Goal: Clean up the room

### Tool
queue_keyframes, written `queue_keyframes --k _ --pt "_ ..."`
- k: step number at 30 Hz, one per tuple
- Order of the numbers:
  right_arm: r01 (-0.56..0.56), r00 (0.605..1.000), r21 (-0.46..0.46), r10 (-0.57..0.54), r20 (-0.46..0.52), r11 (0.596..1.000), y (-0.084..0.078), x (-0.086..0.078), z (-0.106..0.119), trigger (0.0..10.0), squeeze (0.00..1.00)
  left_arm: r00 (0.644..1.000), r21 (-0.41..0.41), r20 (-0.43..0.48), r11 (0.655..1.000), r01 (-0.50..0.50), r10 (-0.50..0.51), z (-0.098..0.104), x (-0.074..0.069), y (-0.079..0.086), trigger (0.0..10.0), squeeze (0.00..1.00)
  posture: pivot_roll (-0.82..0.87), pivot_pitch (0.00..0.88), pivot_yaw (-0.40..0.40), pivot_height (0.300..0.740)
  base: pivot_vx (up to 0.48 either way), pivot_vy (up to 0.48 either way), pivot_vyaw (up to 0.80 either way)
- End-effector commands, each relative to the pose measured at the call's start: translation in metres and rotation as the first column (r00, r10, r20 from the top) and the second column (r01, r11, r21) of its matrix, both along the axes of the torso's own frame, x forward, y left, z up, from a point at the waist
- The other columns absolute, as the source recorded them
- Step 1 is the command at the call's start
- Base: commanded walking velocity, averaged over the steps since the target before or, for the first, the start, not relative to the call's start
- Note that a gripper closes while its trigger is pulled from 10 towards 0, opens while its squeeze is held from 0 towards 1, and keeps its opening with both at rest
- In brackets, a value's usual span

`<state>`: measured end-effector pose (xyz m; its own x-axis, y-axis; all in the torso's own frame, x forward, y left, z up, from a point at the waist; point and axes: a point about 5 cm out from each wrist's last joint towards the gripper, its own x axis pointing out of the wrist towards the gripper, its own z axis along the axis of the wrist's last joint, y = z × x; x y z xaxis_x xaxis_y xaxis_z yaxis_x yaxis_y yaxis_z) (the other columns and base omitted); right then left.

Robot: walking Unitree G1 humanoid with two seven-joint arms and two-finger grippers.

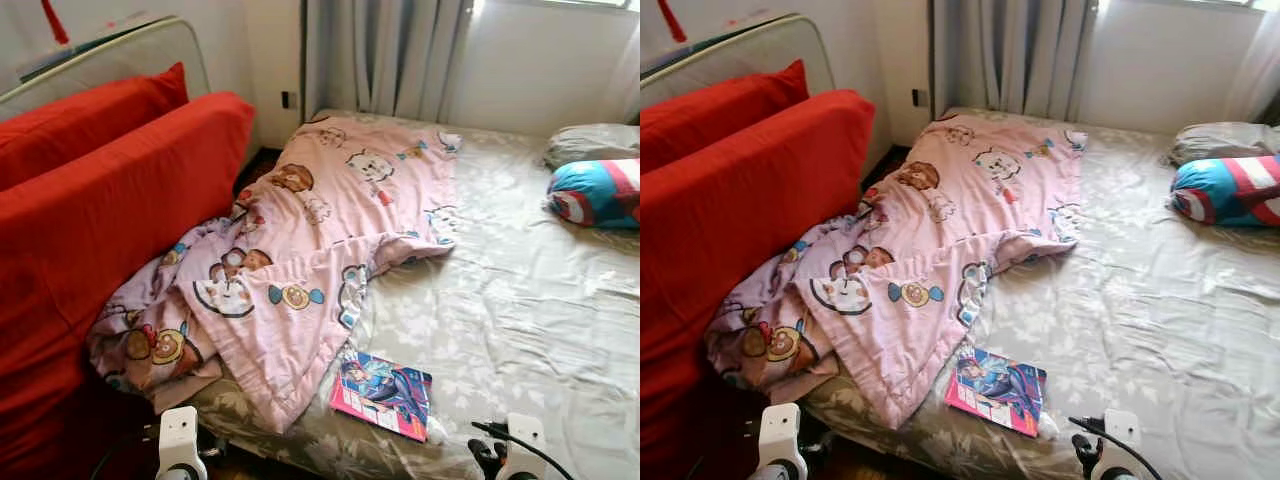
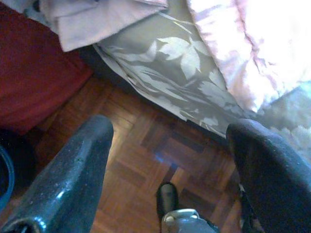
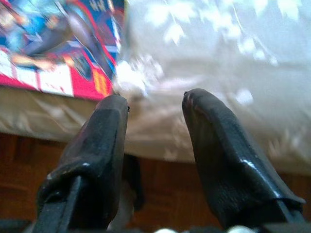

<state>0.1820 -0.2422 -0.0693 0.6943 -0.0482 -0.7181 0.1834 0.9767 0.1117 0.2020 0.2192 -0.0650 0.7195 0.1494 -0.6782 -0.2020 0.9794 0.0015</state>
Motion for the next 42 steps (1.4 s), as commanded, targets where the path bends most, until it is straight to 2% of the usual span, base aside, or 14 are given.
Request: queue_keyframes --k 1,4,5,6,7,8,12,13,15,17,30,34,37,42 --pt "0.002 0.999 0.011 -0.003 0.053 1.000 0.000 0.005 0.004 10.0 0.00 1.000 0.001 0.024 1.000 -0.015 0.015 0.001 -0.001 0.004 10.0 0.00 -0.01 0.000 0.021 0.740 0.000 0.000 0.00" --pt "-0.004 0.997 0.018 0.002 0.081 1.000 0.001 0.005 0.005 10.0 0.00 0.999 -0.006 0.044 1.000 -0.031 0.031 0.002 -0.002 0.004 10.0 0.00 -0.01 0.000 0.024 0.740 0.000 0.000 0.00" --pt "-0.014 0.995 0.021 0.012 0.101 1.000 0.001 0.006 0.006 10.0 0.00 0.982 0.034 0.191 0.999 0.005 -0.012 0.027 0.037 -0.002 10.0 0.00 -0.01 0.000 0.028 0.740 0.000 0.000 0.00" --pt "-0.025 0.992 0.026 0.022 0.122 0.999 0.002 0.006 0.007 10.0 0.00 0.918 0.075 0.392 0.997 0.027 -0.055 0.071 0.088 -0.014 10.0 0.00 -0.02 0.000 0.033 0.740 0.000 0.000 0.00" --pt "-0.025 0.992 0.026 0.022 0.122 0.999 0.002 0.006 0.007 10.0 0.00 0.918 0.075 0.392 0.997 0.027 -0.055 0.071 0.088 -0.014 10.0 0.00 -0.02 0.000 0.033 0.740 0.000 0.000 0.00" --pt "-0.030 0.990 0.031 0.026 0.137 0.999 0.003 0.006 0.007 10.0 0.00 0.886 0.085 0.460 0.996 0.019 -0.056 0.090 0.104 -0.015 10.0 0.00 -0.02 0.000 0.036 0.740 0.000 0.000 0.00" --pt "-0.040 0.986 0.038 0.034 0.162 0.998 0.004 0.004 0.008 10.0 0.00 0.864 0.125 0.499 0.992 0.004 -0.067 0.100 0.110 -0.010 10.0 0.00 -0.03 0.000 0.042 0.740 0.000 0.000 0.00" --pt "-0.091 0.953 0.029 0.078 0.293 0.995 0.024 0.044 0.028 10.0 0.00 0.839 0.128 0.541 0.992 -0.012 -0.060 0.107 0.112 -0.009 10.0 0.00 -0.03 0.000 0.044 0.740 0.000 0.000 0.00" --pt "-0.165 0.850 -0.007 0.146 0.506 0.986 0.065 0.112 0.079 10.0 0.00 0.811 0.134 0.581 0.991 -0.015 -0.066 0.112 0.113 -0.010 10.0 0.00 -0.02 0.000 0.045 0.740 0.000 0.000 0.00" --pt "-0.168 0.826 -0.015 0.149 0.543 0.986 0.069 0.119 0.087 10.0 0.00 0.799 0.149 0.596 0.989 -0.006 -0.085 0.113 0.110 -0.011 10.0 0.00 -0.02 0.000 0.044 0.740 0.000 0.000 0.00" --pt "-0.195 0.708 -0.105 0.214 0.673 0.975 0.070 0.114 0.103 10.0 0.00 0.764 0.182 0.634 0.983 0.006 -0.122 0.097 0.068 -0.008 10.0 0.00 0.00 0.000 -0.016 0.740 0.000 0.000 0.00" --pt "-0.160 0.697 -0.122 0.200 0.688 0.980 0.065 0.104 0.102 10.0 0.00 0.735 0.197 0.652 0.978 0.075 -0.187 0.102 0.060 -0.013 10.0 0.00 0.01 0.000 -0.027 0.740 0.000 0.000 0.00" --pt "-0.122 0.697 -0.135 0.182 0.693 0.983 0.060 0.098 0.100 10.0 0.00 0.718 0.266 0.637 0.954 0.138 -0.281 0.104 0.053 -0.015 10.0 0.00 0.01 0.000 -0.030 0.740 0.000 0.000 0.00" --pt "-0.080 0.712 -0.129 0.147 0.687 0.988 0.057 0.089 0.098 10.0 0.00 0.722 0.280 0.634 0.953 0.119 -0.277 0.108 0.045 -0.007 10.0 0.00 0.02 0.000 -0.029 0.740 0.000 0.000 0.00"
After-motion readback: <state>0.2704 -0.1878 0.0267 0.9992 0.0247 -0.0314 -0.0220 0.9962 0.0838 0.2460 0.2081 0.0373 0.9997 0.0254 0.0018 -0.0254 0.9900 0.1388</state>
